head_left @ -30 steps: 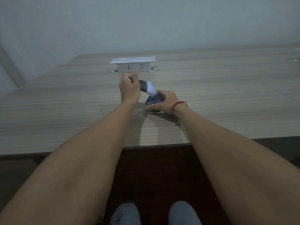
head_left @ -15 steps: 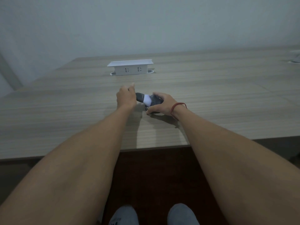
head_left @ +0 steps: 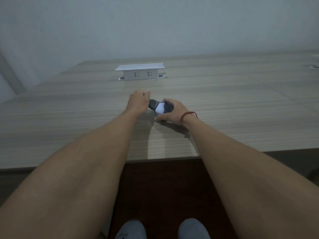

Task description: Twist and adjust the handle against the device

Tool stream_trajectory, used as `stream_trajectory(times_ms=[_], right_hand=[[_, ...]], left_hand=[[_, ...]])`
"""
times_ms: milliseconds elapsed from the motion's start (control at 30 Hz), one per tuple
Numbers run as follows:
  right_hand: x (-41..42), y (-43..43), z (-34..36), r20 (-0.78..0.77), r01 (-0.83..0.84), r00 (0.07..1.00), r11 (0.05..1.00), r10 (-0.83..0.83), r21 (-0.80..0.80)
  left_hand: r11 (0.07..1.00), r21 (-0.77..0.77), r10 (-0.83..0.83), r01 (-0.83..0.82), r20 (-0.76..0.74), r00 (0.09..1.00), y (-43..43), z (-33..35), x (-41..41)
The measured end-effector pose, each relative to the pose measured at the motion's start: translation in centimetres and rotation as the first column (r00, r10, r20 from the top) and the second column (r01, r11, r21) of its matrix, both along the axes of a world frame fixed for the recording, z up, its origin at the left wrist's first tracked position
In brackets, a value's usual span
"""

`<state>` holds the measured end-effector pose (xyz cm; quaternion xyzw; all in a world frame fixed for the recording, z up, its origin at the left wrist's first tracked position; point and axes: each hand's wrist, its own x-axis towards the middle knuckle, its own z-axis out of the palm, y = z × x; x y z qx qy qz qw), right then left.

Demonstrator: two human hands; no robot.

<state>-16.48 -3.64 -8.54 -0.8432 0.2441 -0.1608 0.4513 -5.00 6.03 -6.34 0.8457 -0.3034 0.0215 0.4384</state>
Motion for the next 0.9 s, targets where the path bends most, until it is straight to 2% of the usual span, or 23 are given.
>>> stream_trajectory(times_ms=[67, 200, 300, 367, 500, 600, 700, 833, 900], right_hand=[[0.1, 0.1, -0.1, -0.005, 0.003, 1.000, 1.000, -0.003, 0.005], [0.1, 0.0, -0.1, 0.005, 0.013, 1.000, 1.000, -0.013, -0.004], [-0.1, 0.0, -0.1, 0.009, -0.008, 1.000, 1.000, 0.008, -0.018], [-0.3, 0.0, 0.0, 0.019, -0.015, 1.000, 1.000, 0.016, -0.021], [-0.3, 0.3, 0.0, 0.035, -0.010, 0.999, 1.000, 0.009, 0.010], [-0.5, 0.5, 0.0, 0.026, -0.009, 1.000, 1.000, 0.009, 0.012], [-0.6, 0.3, 0.0, -0.014, 0.011, 1.000, 1.000, -0.012, -0.012], [-0.7, 0.3, 0.1, -0.028, -0.006, 1.000, 0.998, 0.005, -0.056], [-0.7, 0.4, 0.1, -0.015, -0.017, 1.000, 0.999, 0.016, -0.049]], left_hand=[[0.997, -0.020, 0.078, -0.077, 0.042, 0.996, 0.2, 0.0, 0.1], [1.000, 0.027, -0.012, 0.009, 0.097, 0.995, 0.4, 0.3, 0.7], [0.995, 0.065, 0.065, -0.078, 0.185, 0.981, 1.3, 0.0, 1.0], [0.994, -0.006, 0.105, -0.105, 0.179, 0.978, 1.5, -0.1, 0.9], [0.986, -0.161, 0.058, -0.040, 0.113, 0.992, 0.5, -0.2, 0.7], [0.989, -0.126, 0.079, -0.072, 0.048, 0.996, -0.2, -0.9, 0.2], [0.970, -0.117, 0.223, -0.215, 0.058, 0.973, 0.1, -1.0, 0.0], [0.950, -0.279, 0.176, -0.142, 0.100, 0.979, 0.1, -0.2, -0.1], [0.978, -0.186, 0.121, -0.091, 0.159, 0.980, -0.1, -0.4, 0.0]])
